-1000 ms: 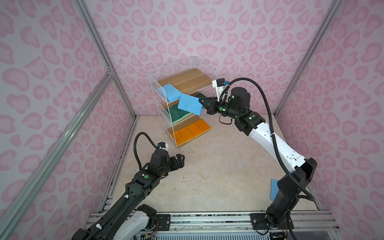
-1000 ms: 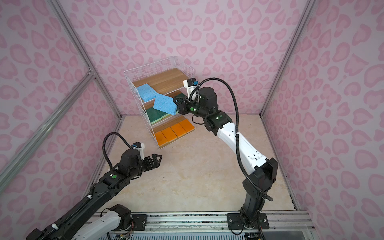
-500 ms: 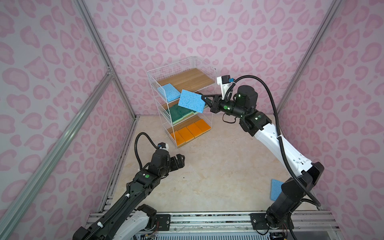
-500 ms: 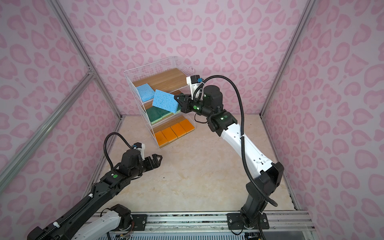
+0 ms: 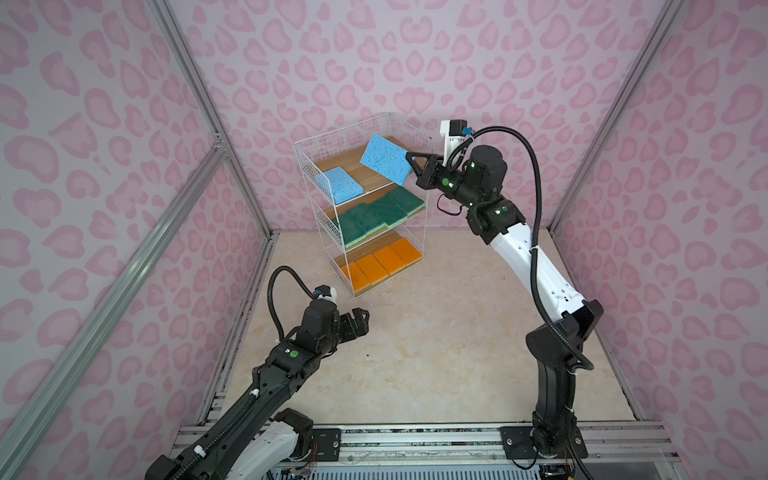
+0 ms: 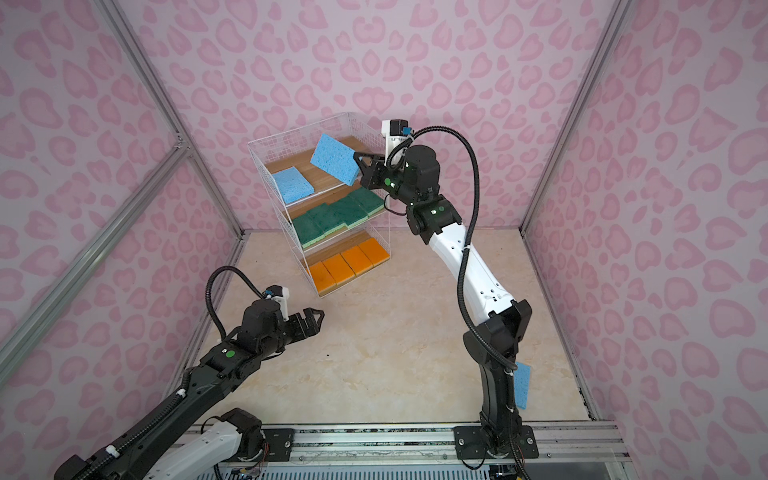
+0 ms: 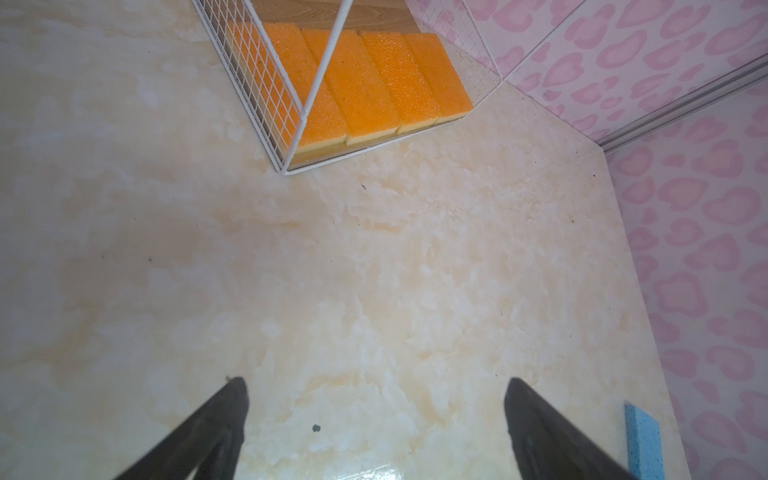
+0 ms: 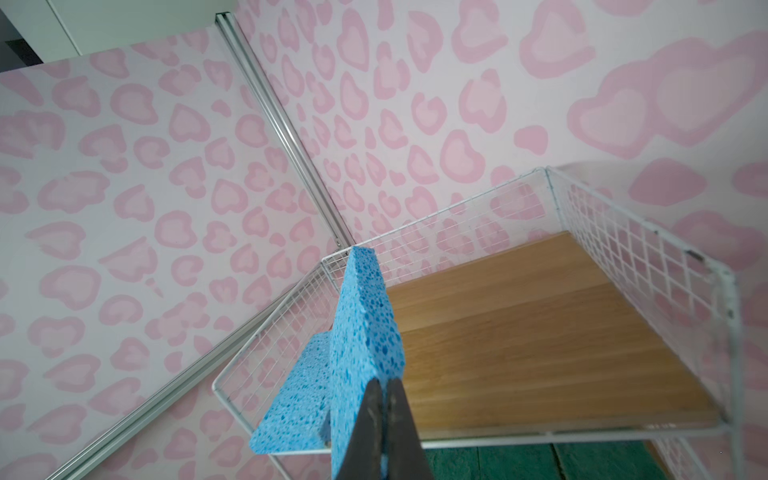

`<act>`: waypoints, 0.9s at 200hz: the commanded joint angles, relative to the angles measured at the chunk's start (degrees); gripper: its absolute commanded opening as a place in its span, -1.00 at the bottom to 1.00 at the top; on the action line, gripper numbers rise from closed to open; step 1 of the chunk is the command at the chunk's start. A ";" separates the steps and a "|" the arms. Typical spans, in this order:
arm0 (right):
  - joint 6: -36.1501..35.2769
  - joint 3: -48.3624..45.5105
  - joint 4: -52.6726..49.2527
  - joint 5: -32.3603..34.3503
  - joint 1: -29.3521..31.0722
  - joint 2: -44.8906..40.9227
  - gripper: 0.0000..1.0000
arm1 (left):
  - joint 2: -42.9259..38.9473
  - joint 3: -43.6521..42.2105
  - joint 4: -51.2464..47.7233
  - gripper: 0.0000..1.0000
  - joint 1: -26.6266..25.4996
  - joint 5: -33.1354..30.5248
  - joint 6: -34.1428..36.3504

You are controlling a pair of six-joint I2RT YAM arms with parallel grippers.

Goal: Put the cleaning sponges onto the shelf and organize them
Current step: 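Lower the blue sponge onto the top shelf beside the other blue sponge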

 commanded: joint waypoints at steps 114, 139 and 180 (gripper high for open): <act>9.93 15.95 2.78 0.20 1.34 17.12 -1.00 | -0.54 -1.89 2.21 0.95 0.05 0.04 -1.31; 10.38 14.69 1.57 2.25 2.02 16.36 -1.00 | -0.92 -2.10 2.14 0.95 0.01 0.10 -1.47; 14.59 12.15 4.00 2.10 2.62 15.74 -0.84 | -2.43 -2.45 1.08 0.95 0.05 -0.44 -1.18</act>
